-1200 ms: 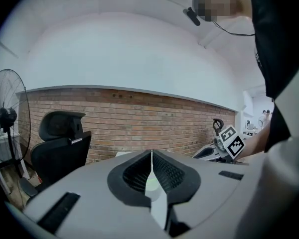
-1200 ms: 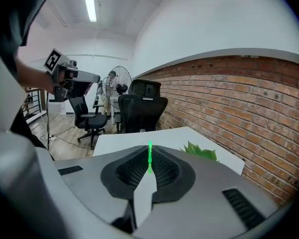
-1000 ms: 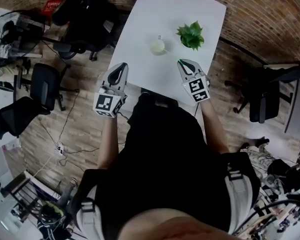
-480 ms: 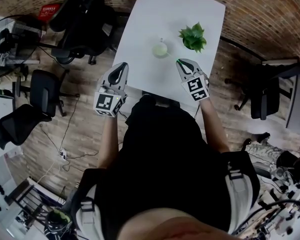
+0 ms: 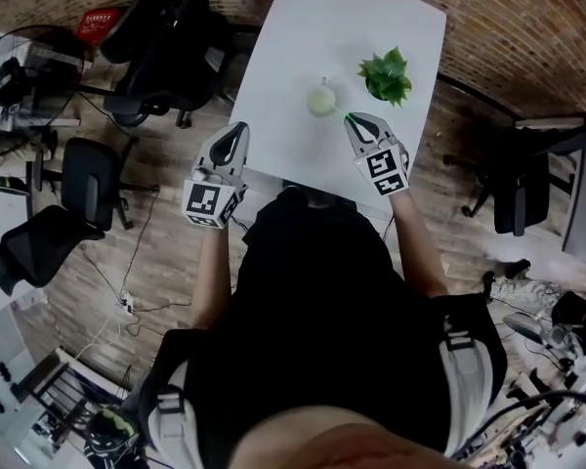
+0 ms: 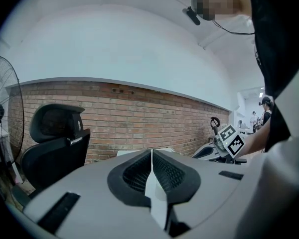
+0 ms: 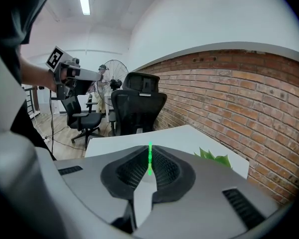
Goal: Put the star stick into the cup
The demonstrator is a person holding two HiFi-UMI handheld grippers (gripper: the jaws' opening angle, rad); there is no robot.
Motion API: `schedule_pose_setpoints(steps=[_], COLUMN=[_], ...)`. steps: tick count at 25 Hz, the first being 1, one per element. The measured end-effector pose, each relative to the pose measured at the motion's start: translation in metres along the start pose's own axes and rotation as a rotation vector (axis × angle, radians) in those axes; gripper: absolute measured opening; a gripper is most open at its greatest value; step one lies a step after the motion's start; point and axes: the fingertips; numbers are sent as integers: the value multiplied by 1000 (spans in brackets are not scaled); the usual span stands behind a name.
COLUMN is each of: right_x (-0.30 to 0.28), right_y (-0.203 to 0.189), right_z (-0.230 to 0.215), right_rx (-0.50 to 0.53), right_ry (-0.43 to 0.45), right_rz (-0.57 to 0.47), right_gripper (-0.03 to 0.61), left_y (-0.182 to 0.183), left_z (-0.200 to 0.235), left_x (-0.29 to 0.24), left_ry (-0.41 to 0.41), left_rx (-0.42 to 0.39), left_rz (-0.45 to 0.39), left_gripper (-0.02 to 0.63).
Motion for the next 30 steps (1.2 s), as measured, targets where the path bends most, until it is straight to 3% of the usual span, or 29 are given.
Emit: schedule_pose_setpoints(steps=[16,30], right_x=[-16,-6], right_y=[3,-24], right_z=[7,5], right_rx=[-37,-99], right_ry=[-20,-81], right_rz=[-7,49], right_gripper=[14,17], left_y=[-1,1], left_z=[21,13], left_x=[12,-10], left_ry=[10,-82], left_rx=[-7,-25], left_rz=[5,0], left_gripper=[26,26])
Point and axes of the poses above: the fingertips, and each gripper's own axes: x backward along the fingers, z to its left, y out of its top, and after that the axes turned 1 degree about -z, right-handed
